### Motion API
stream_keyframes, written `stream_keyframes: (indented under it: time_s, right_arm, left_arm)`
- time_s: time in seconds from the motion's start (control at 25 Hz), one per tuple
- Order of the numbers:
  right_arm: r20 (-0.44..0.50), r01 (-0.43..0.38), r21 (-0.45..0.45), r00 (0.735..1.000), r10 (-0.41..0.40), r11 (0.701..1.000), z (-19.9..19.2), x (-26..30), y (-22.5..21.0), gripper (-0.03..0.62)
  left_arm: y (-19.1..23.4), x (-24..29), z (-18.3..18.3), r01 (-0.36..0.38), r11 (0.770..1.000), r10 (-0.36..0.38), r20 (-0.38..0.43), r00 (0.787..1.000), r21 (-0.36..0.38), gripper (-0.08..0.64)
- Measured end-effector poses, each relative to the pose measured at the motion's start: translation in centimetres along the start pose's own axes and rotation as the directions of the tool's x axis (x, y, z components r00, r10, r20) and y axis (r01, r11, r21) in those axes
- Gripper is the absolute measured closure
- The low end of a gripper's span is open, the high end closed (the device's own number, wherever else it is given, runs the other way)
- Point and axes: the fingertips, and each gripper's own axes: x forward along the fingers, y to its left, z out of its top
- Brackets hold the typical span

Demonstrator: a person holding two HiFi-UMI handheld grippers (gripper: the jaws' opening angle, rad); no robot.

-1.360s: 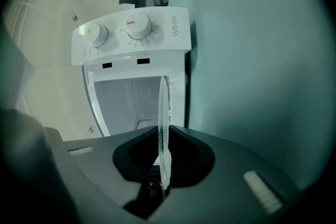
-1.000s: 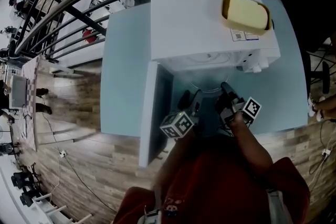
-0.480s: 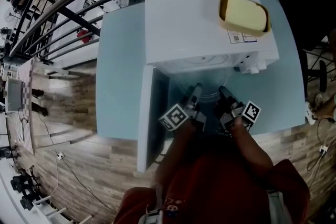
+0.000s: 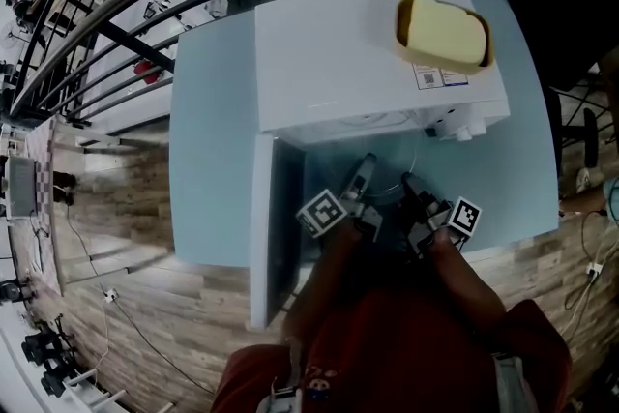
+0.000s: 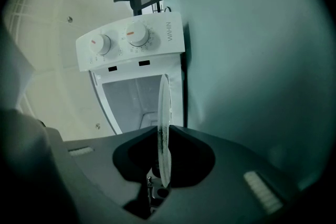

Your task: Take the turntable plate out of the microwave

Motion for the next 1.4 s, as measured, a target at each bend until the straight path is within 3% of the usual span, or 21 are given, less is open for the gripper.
stream_keyframes:
  time_s: [0.16,0.28,0.44,0.68,1.04,1.16,1.4]
  right_arm:
    - [-0.018,-0.002,0.003,1.000,0.002,1.000,0.0,0.0,-0.1,0.561]
    - [-0.028,0.002,-0.001,1.000,-0.002,1.000,0.1,0.1,-0.3,0.561]
    - [-0.035,0.004,-0.001,0.999,-0.004,1.000,-0.1,0.4,-0.4,0.561]
    - [-0.034,0.022,-0.006,0.999,-0.022,1.000,-0.3,0.4,-0.8,0.560]
    - [-0.003,0.052,-0.023,0.999,-0.052,0.998,-0.1,-0.1,-0.6,0.553]
    - [0.030,0.068,-0.050,0.997,-0.066,0.996,0.3,-1.1,-0.5,0.495]
    - [0.054,0.074,-0.102,0.996,-0.068,0.992,0.5,-3.9,0.7,0.491]
  left_arm:
    - [-0.4,0.4,-0.6,0.038,0.997,-0.038,0.000,0.999,-0.061,0.260]
    - [0.0,0.4,-0.4,0.036,0.997,-0.036,-0.001,0.999,-0.074,0.363]
    - [0.3,0.3,0.5,0.054,0.996,-0.054,0.003,0.999,-0.074,0.436]
    - [1.6,0.1,1.4,0.012,0.994,-0.008,0.042,0.999,-0.105,0.525]
    - [1.3,0.0,1.1,0.015,0.993,-0.010,0.043,0.999,-0.115,0.529]
    - [1.4,-0.3,0.7,0.009,0.996,-0.006,0.037,0.999,-0.094,0.529]
    - [0.7,-1.7,-0.9,0.012,0.994,-0.007,0.044,0.999,-0.109,0.529]
